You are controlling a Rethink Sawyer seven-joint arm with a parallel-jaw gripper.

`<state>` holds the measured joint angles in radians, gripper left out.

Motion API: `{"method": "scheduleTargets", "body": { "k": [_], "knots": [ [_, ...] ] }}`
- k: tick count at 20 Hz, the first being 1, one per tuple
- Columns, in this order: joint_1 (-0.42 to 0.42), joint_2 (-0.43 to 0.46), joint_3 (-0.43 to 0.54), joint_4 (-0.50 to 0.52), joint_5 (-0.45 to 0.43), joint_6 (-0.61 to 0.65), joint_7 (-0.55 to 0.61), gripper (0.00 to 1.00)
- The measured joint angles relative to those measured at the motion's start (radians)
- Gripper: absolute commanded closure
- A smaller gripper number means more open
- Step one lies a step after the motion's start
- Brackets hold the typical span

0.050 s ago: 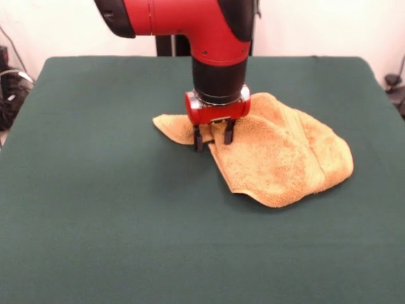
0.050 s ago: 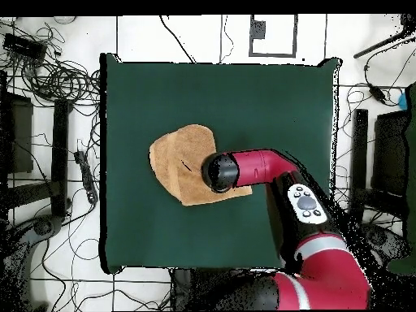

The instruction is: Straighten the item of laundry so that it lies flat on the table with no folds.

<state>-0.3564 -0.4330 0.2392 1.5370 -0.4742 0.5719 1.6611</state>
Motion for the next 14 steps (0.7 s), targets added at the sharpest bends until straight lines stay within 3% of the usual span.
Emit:
{"method": "scheduleTargets", "body": {
  "k": [1, 2, 14],
  "knots": [
    [0.013, 0.0, -0.013, -0.002, 0.01, -0.004, 0.009, 0.0],
    [0.08, 0.002, -0.081, -0.01, 0.062, -0.038, 0.074, 1.0],
    [0.186, 0.011, -0.18, -0.013, 0.147, -0.138, 0.252, 1.0]
  ]
}}
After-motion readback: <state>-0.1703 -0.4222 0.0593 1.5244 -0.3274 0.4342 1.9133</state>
